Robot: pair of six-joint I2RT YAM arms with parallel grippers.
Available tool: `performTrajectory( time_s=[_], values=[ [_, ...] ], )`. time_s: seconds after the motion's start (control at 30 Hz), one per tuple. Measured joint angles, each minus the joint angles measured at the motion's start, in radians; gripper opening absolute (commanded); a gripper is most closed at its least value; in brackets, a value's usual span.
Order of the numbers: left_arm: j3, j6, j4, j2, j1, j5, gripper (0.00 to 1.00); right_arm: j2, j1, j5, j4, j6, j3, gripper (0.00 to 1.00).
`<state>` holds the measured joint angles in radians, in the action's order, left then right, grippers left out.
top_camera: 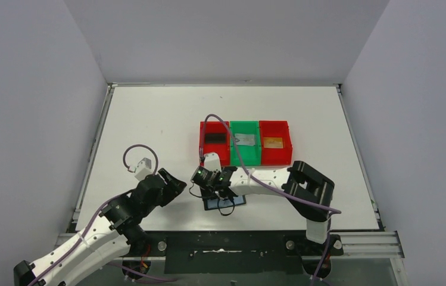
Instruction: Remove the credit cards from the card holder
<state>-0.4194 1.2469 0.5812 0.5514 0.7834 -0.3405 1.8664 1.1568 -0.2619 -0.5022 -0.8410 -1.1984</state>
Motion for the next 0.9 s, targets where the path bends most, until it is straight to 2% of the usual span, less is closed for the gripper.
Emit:
performTrajectory(
  time_s=[0.1,0.33,0.43,0.5,0.57,0.63,0.67,0.73,0.9],
  values=[
    [0.005,0.002,0.001,-0.008,0.000,0.000,0.54,-0.028,-0.016,0.031,0.044,0.002,0.039,0.41],
    [0.005,0.002,0.000,-0.006,0.000,0.000,0.54,-0.105,-0.084,0.164,0.167,-0.009,0.147,0.50],
    [0.005,0.002,-0.001,0.000,0.000,0.001,0.54,-0.121,-0.109,0.209,0.206,-0.011,0.177,0.49],
    [0.005,0.002,-0.002,0.009,0.000,0.004,0.54,-0.130,-0.122,0.234,0.227,-0.012,0.194,0.53],
    [0.005,0.002,-0.002,0.018,0.000,0.005,0.54,-0.136,-0.129,0.250,0.243,-0.013,0.207,0.50],
    [0.005,0.001,-0.006,0.029,0.000,0.008,0.54,-0.137,-0.135,0.260,0.254,-0.013,0.213,0.53],
    [0.005,0.000,-0.009,0.034,0.000,0.010,0.54,-0.137,-0.137,0.263,0.256,-0.013,0.214,0.53],
    [0.005,-0.002,-0.014,0.042,0.000,0.014,0.54,-0.138,-0.141,0.269,0.263,-0.013,0.215,0.41],
    [0.005,-0.003,-0.036,0.062,0.000,0.027,0.54,-0.139,-0.148,0.271,0.262,-0.015,0.224,0.36]
  ],
)
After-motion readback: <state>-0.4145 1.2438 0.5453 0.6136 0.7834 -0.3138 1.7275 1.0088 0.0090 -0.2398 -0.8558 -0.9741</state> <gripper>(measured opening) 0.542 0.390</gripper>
